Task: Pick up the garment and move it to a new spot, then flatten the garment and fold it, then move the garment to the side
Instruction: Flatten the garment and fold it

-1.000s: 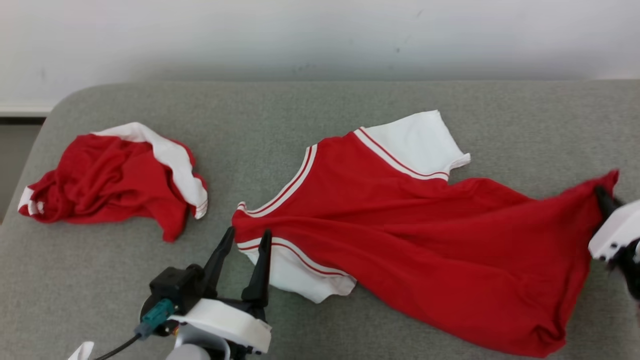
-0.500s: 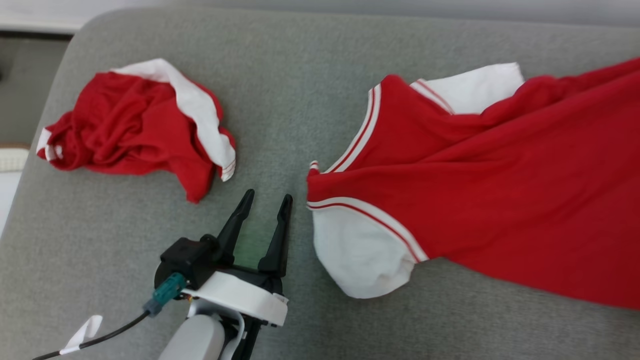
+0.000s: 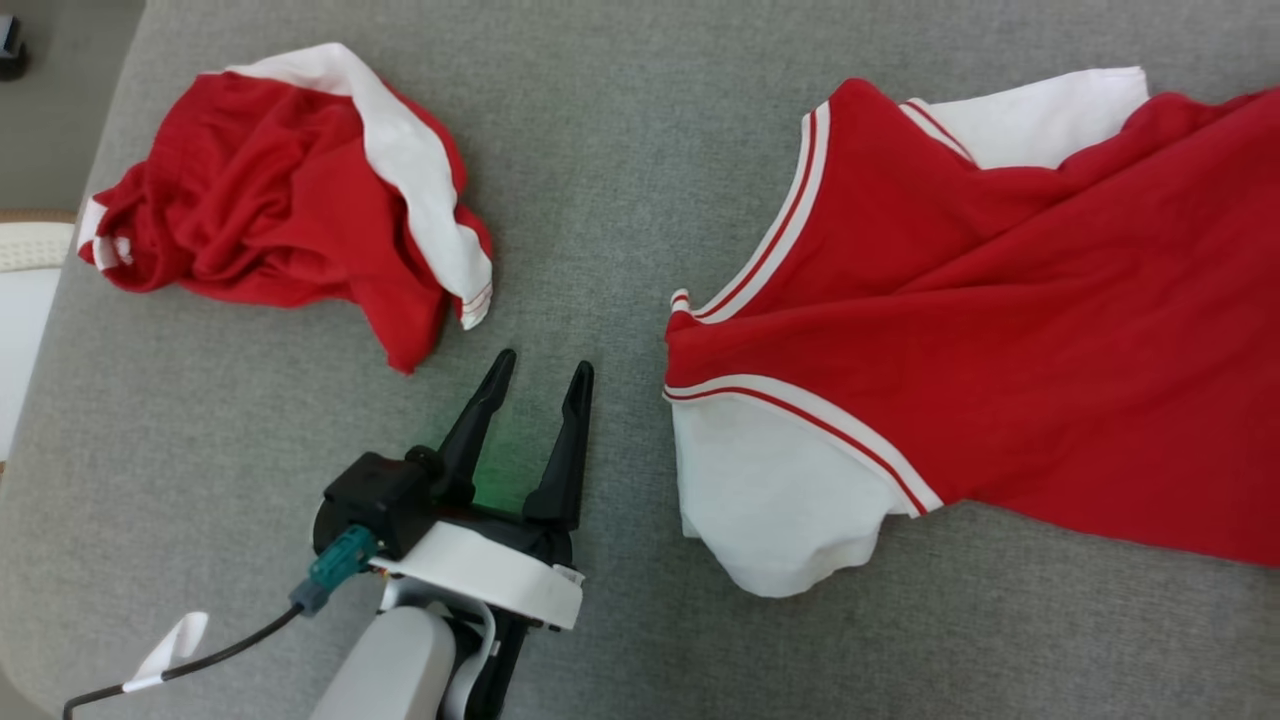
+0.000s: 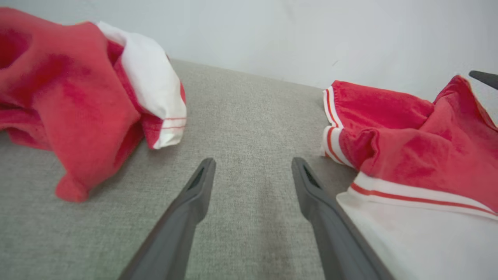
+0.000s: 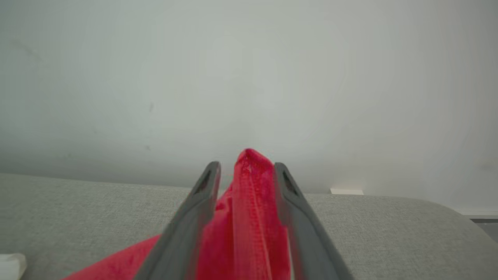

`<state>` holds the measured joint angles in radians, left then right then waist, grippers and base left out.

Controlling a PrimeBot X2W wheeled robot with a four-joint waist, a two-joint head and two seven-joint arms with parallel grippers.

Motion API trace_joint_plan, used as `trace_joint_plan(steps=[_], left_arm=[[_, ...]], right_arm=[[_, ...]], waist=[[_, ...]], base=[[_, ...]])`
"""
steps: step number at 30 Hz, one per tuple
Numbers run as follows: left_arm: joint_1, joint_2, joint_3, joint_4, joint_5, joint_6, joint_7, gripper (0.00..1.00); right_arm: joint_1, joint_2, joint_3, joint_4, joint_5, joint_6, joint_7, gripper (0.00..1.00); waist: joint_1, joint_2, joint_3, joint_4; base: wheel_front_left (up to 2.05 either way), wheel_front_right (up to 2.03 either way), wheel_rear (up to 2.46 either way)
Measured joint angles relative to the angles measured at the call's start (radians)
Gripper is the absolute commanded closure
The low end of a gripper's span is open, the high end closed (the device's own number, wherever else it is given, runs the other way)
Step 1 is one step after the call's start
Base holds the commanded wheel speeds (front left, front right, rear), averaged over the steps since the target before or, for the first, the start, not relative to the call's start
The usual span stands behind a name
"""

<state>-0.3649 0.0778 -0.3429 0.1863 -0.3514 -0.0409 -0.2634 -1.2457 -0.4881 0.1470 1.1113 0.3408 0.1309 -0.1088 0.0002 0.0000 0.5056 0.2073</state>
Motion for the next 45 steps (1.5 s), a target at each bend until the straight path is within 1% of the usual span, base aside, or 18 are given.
trace_joint_plan(steps=[4,9,11,13,15,19,23,26,28,31,33,36,40,45], left_arm=[[0.003,-0.004,0.013,0.013,0.011,-0.007,0.000,0.00],[0.029,-0.003,0.035,0.033,0.017,-0.011,-0.001,0.00],[0.046,0.001,0.047,0.040,0.017,-0.011,-0.001,0.00],[0.063,0.005,0.057,0.048,0.017,-0.011,-0.001,0.00],[0.083,0.007,0.069,0.053,0.017,-0.009,-0.001,0.00],[0.129,0.018,0.095,0.055,0.015,0.001,-0.001,0.00],[0.168,0.021,0.111,0.049,0.011,0.007,-0.001,0.00],[0.196,0.021,0.124,0.041,0.009,0.011,-0.001,0.00],[0.217,0.021,0.130,0.036,0.008,0.013,-0.001,0.00],[0.238,0.020,0.136,0.031,0.008,0.013,-0.001,0.00],[0.251,0.020,0.139,0.030,0.007,0.013,-0.001,0.00],[0.255,0.019,0.139,0.029,0.007,0.012,-0.001,0.00],[0.255,0.018,0.132,0.030,0.007,0.008,-0.001,0.00],[0.248,0.019,0.123,0.033,0.007,0.005,0.000,0.00]], right_arm=[[0.006,0.033,0.033,0.015,0.004,0.000,-0.046,0.00],[0.064,0.070,0.095,-0.023,0.053,0.000,-0.097,0.00],[0.110,0.089,0.129,-0.052,0.091,0.000,-0.104,0.00],[0.165,0.095,0.160,-0.088,0.124,0.000,-0.110,0.00],[0.223,0.093,0.187,-0.131,0.164,0.000,-0.112,0.00],[0.353,0.081,0.227,-0.262,0.244,0.000,-0.131,0.00],[0.518,0.048,0.205,-0.374,0.288,0.001,-0.148,0.00],[0.648,0.050,0.163,-0.458,0.289,0.001,-0.151,0.00],[0.734,0.061,0.125,-0.512,0.282,0.001,-0.153,0.00],[0.860,0.095,0.072,-0.579,0.259,0.001,-0.154,0.00],[0.928,0.128,0.041,-0.603,0.247,0.001,-0.154,0.00],[1.004,0.165,0.015,-0.609,0.201,0.001,-0.148,0.00],[1.030,0.207,0.004,-0.577,0.162,0.001,-0.094,0.00],[1.004,0.231,-0.015,-0.467,0.134,0.001,-0.012,0.00]], waist=[[-0.0001,0.0000,-0.032,-0.020],[-0.0001,0.0000,-0.100,-0.059],[-0.0002,0.0000,-0.135,-0.079],[-0.0002,0.0000,-0.171,-0.099],[-0.0002,0.0000,-0.210,-0.121],[-0.0003,0.0000,-0.284,-0.169],[-0.0003,0.0000,-0.348,-0.216],[-0.0003,0.0000,-0.390,-0.247],[-0.0004,0.0000,-0.415,-0.264],[-0.0004,0.0000,-0.445,-0.285],[-0.0004,0.0000,-0.458,-0.297],[-0.0005,0.0001,-0.471,-0.305],[-0.0005,0.0000,-0.470,-0.300],[-0.0004,0.0000,-0.460,-0.278]], base=[[0.00,0.00,0.00],[0.00,0.00,0.00],[0.00,0.00,0.00],[0.00,0.00,0.00],[0.00,0.00,0.00],[0.00,0.00,0.00],[0.00,0.00,0.00],[0.00,0.00,0.00],[0.00,0.00,0.00],[0.00,0.00,0.00],[0.00,0.00,0.00],[0.00,0.00,0.00],[0.00,0.00,0.00],[0.00,0.00,0.00]])
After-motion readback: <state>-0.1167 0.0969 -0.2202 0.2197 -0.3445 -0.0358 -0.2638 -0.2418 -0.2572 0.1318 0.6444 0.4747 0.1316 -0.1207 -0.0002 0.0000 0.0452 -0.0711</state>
